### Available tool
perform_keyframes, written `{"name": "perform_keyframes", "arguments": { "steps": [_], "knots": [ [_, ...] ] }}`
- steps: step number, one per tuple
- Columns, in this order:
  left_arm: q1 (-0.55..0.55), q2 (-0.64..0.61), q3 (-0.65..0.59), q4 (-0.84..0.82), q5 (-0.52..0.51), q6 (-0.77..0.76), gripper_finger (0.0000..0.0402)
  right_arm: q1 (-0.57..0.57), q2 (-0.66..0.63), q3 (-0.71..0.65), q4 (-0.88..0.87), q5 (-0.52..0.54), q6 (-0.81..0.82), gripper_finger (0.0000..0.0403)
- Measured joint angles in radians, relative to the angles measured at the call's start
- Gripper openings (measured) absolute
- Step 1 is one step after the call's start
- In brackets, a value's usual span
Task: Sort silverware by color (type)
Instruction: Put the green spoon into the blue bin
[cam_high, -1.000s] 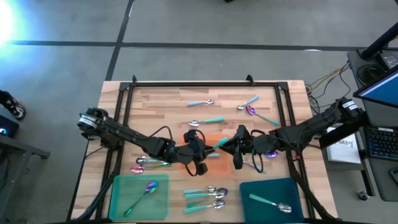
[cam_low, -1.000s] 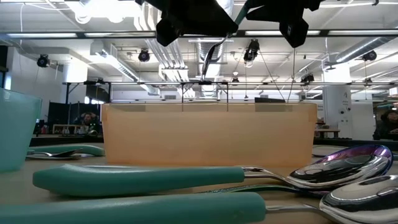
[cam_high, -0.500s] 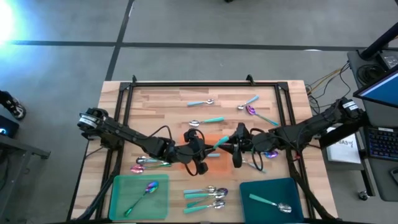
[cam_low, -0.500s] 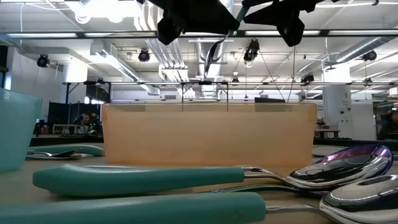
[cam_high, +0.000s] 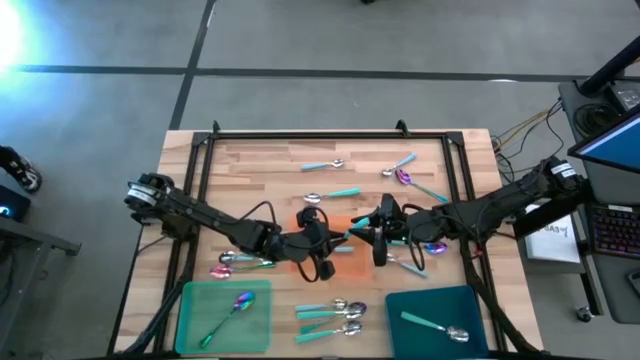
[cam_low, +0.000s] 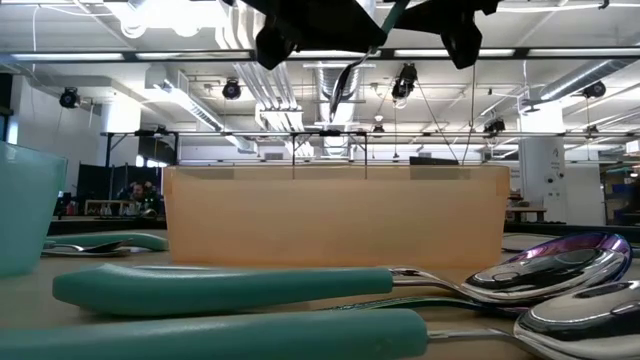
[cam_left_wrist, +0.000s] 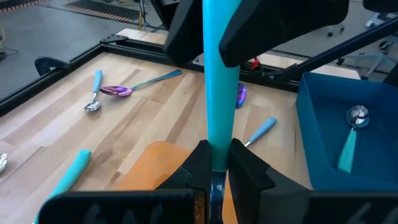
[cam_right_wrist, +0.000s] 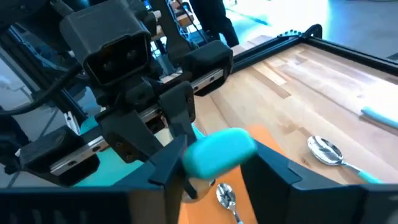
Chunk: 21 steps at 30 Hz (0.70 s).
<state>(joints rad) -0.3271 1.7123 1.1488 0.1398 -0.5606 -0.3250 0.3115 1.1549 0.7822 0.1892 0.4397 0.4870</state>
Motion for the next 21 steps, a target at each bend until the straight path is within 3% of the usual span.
{"name": "perform_keyframes", "arguments": {
  "steps": [4, 13, 21],
  "knots": [
    [0.001, 0.0, 0.0, 0.0, -0.007, 0.013, 0.0017, -0.002, 0.0, 0.0, 0.009, -0.002, -0.023, 0.0064],
    [0.001, 0.0, 0.0, 0.001, 0.0, 0.045, 0.0079, -0.003, -0.002, 0.0, 0.004, 0.0, -0.091, 0.0064],
    [0.002, 0.0, 0.0, 0.003, -0.001, 0.055, 0.0105, -0.016, -0.006, 0.0, 0.0, 0.0, -0.111, 0.0064]
  ]
}}
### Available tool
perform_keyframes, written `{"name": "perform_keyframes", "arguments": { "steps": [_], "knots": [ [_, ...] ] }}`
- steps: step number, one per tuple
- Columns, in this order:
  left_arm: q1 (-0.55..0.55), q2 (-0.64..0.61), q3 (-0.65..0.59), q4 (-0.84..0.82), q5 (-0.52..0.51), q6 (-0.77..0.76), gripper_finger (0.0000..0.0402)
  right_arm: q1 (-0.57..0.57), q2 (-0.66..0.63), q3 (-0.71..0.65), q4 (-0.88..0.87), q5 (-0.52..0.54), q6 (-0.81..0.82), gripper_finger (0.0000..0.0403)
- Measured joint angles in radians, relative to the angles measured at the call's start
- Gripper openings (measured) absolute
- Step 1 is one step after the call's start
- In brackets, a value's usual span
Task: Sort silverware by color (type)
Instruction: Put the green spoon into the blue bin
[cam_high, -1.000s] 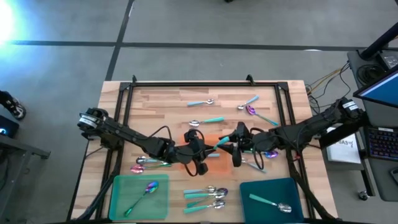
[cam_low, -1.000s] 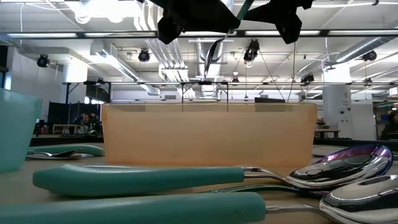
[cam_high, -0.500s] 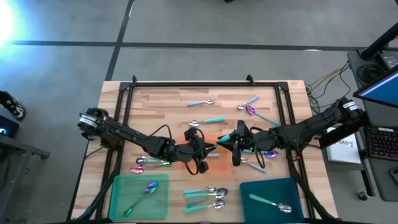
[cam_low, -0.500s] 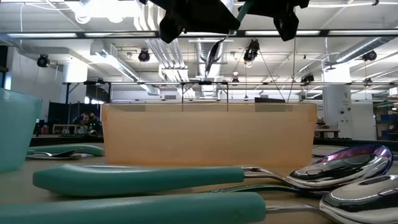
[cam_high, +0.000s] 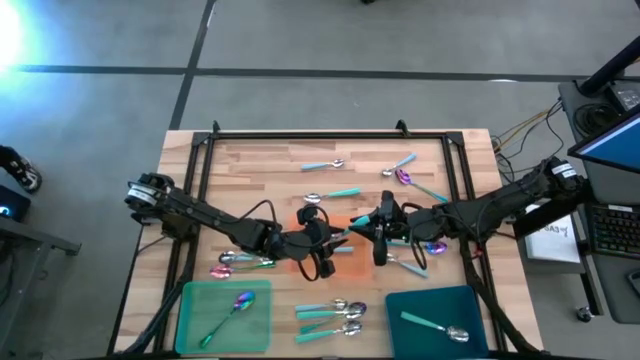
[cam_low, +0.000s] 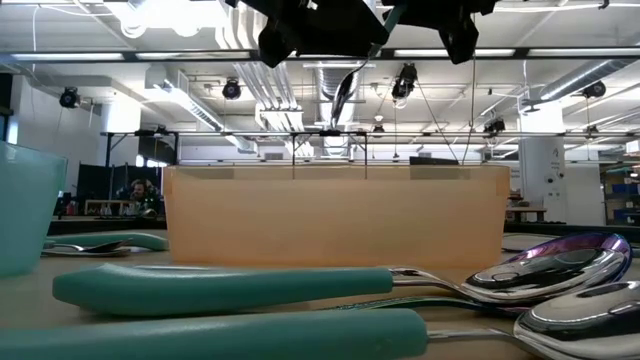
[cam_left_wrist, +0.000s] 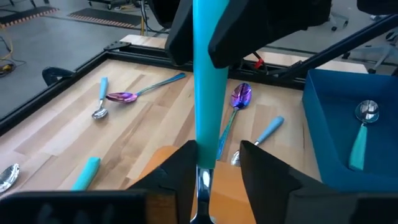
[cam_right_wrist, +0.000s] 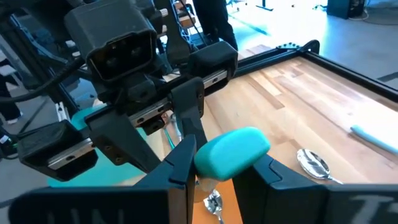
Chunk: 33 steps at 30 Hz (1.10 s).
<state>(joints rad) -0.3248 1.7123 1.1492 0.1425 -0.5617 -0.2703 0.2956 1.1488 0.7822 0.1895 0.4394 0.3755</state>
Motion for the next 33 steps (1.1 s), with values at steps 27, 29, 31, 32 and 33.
{"name": "perform_keyframes", "arguments": {
  "steps": [27, 29, 31, 32, 33],
  "knots": [
    [0.016, -0.001, 0.0, -0.076, -0.185, 0.149, 0.0112, 0.1, -0.073, 0.0, -0.175, -0.183, 0.261, 0.0064],
    [0.016, -0.001, 0.001, -0.105, -0.186, 0.129, 0.0112, 0.14, -0.1, 0.016, -0.206, -0.185, 0.262, 0.0064],
    [0.016, -0.001, 0.001, -0.137, -0.187, 0.12, 0.0112, 0.185, -0.124, 0.039, -0.243, -0.185, 0.278, 0.0064],
    [0.016, -0.001, 0.001, -0.155, -0.187, 0.119, 0.0112, 0.208, -0.133, 0.051, -0.269, -0.181, 0.291, 0.0064],
    [0.016, -0.001, 0.001, -0.176, -0.188, 0.113, 0.0112, 0.231, -0.138, 0.065, -0.292, -0.175, 0.307, 0.0064]
  ]
}}
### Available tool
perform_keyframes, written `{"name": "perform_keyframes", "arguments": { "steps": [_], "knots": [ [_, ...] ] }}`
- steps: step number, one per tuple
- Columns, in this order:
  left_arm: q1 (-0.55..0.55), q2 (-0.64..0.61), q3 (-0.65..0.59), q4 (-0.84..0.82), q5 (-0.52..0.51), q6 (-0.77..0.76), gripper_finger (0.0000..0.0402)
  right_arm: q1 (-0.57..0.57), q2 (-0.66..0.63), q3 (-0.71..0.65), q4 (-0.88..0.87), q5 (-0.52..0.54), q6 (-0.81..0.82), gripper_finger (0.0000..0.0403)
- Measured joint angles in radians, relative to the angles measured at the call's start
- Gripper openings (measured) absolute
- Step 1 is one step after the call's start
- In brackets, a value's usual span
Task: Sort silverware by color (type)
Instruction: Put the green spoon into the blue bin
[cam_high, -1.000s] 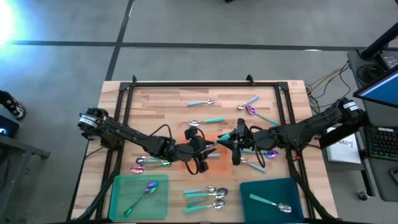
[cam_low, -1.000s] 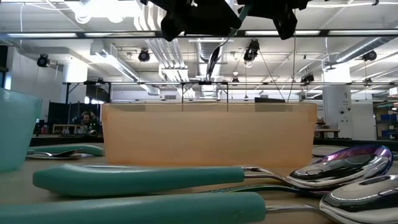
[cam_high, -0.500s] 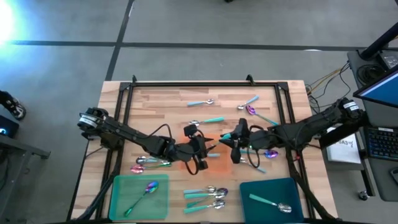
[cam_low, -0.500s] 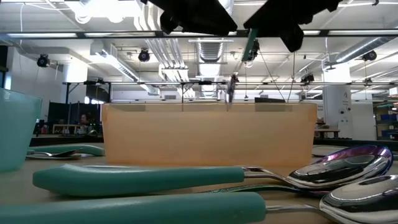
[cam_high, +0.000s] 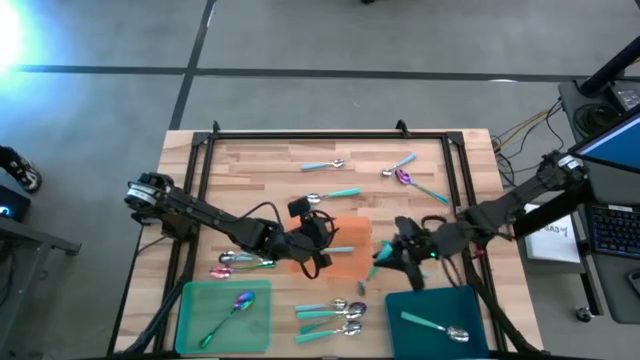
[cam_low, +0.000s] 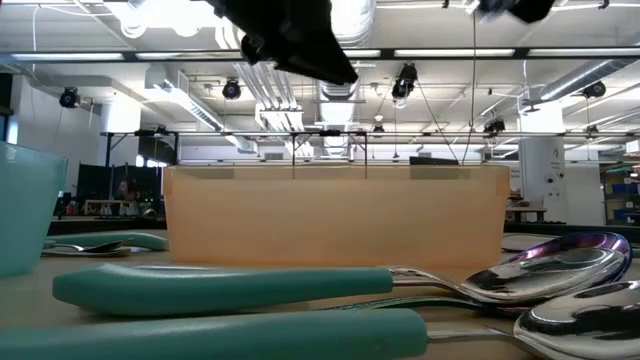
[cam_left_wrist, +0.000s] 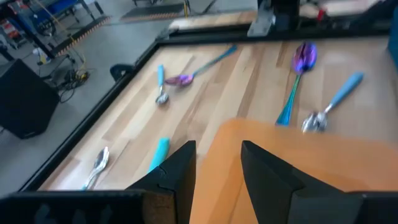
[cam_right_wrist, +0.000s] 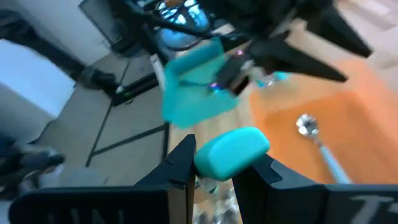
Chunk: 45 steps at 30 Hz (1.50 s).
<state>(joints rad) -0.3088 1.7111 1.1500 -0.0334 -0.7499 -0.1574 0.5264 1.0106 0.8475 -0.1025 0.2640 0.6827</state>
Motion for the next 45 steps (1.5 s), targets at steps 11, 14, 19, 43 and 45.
{"name": "perform_keyframes", "arguments": {
  "steps": [11, 14, 19, 43, 45],
  "knots": [
    [0.002, 0.0, 0.0, -0.101, 0.0, -0.099, 0.0112, 0.191, 0.094, 0.308, -0.644, 0.033, 0.352, 0.0064],
    [0.003, 0.0, 0.0, -0.102, 0.0, -0.099, 0.0112, 0.215, 0.162, 0.404, -0.86, 0.011, 0.491, 0.0064],
    [0.003, 0.0, 0.0, -0.102, 0.0, -0.099, 0.0112, 0.235, 0.29, 0.498, -1.075, -0.106, 0.608, 0.0064],
    [0.026, 0.0, 0.0, -0.217, 0.029, -0.161, 0.0112, 0.241, 0.581, 0.543, -1.197, -0.369, 0.511, 0.0116],
    [0.026, 0.0, 0.0, -0.23, 0.04, -0.174, 0.0112, 0.241, 0.581, 0.543, -1.178, -0.369, 0.51, 0.0144]
  ]
}}
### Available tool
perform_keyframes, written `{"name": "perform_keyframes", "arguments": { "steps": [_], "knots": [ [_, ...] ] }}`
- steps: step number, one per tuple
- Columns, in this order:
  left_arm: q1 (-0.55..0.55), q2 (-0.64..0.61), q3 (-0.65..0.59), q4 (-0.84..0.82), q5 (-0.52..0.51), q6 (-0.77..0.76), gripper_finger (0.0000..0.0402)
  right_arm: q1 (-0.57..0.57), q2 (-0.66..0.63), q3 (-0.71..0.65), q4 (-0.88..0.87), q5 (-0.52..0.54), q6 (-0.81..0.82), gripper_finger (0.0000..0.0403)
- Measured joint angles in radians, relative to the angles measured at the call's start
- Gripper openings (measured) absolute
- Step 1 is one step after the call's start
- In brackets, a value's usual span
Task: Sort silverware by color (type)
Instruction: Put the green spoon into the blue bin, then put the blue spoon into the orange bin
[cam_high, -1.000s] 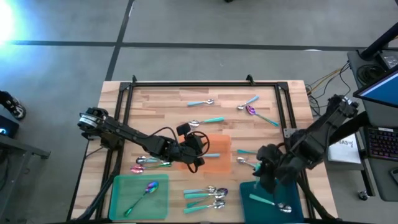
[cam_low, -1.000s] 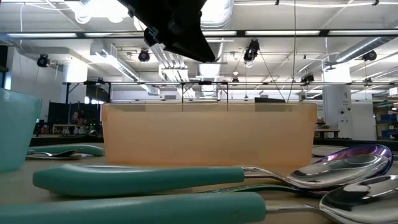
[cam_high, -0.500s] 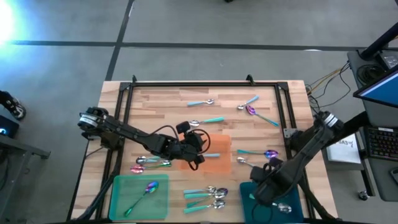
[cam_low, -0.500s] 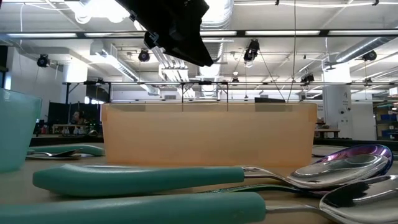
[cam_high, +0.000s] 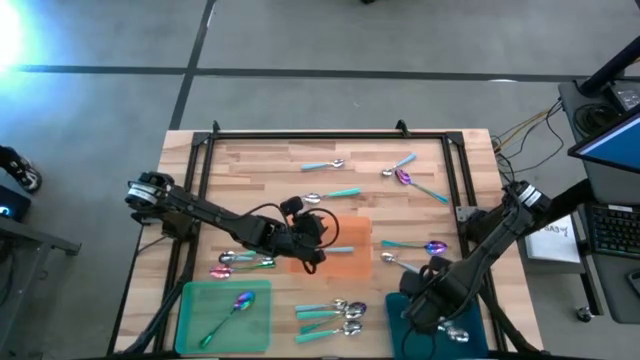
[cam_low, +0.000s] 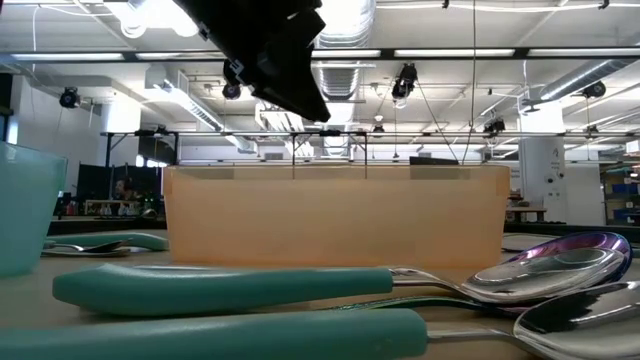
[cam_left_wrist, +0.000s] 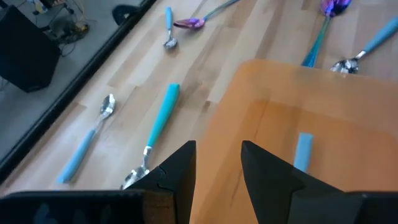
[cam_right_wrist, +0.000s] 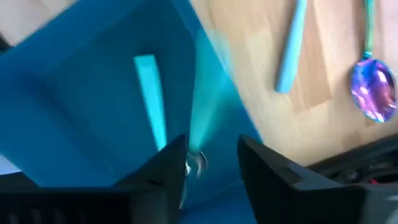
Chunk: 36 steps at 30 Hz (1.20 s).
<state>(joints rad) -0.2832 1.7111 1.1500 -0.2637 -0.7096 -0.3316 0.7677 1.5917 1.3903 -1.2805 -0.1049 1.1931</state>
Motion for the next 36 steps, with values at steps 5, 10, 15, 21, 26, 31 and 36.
{"name": "perform_keyframes", "arguments": {
  "steps": [5, 10, 15, 21, 26, 31, 36],
  "knots": [
    [0.0, 0.0, 0.0, -0.028, 0.133, 0.009, 0.0112, 0.0, -0.001, 0.011, 0.003, 0.0, -0.038, 0.0179],
    [0.0, -0.006, 0.0, -0.062, 0.163, 0.036, 0.0112, -0.005, -0.024, 0.03, -0.002, 0.054, -0.08, 0.0176],
    [0.0, -0.009, 0.001, -0.127, 0.176, 0.022, 0.0112, -0.013, -0.055, 0.03, -0.026, 0.204, -0.108, 0.0162],
    [0.0, -0.009, 0.056, -0.28, 0.179, -0.021, 0.0112, -0.057, -0.099, 0.028, -0.1, 0.378, -0.149, 0.015],
    [0.004, -0.01, 0.124, -0.394, 0.173, -0.026, 0.0112, -0.116, -0.138, 0.028, -0.105, 0.484, -0.221, 0.0146],
    [0.034, -0.01, 0.163, -0.456, 0.132, -0.015, 0.0112, -0.189, -0.172, 0.028, -0.107, 0.565, -0.301, 0.015],
    [0.104, -0.02, 0.159, -0.463, 0.155, 0.043, 0.0112, -0.255, -0.202, 0.013, -0.106, 0.618, -0.372, 0.015]
  ]
}}
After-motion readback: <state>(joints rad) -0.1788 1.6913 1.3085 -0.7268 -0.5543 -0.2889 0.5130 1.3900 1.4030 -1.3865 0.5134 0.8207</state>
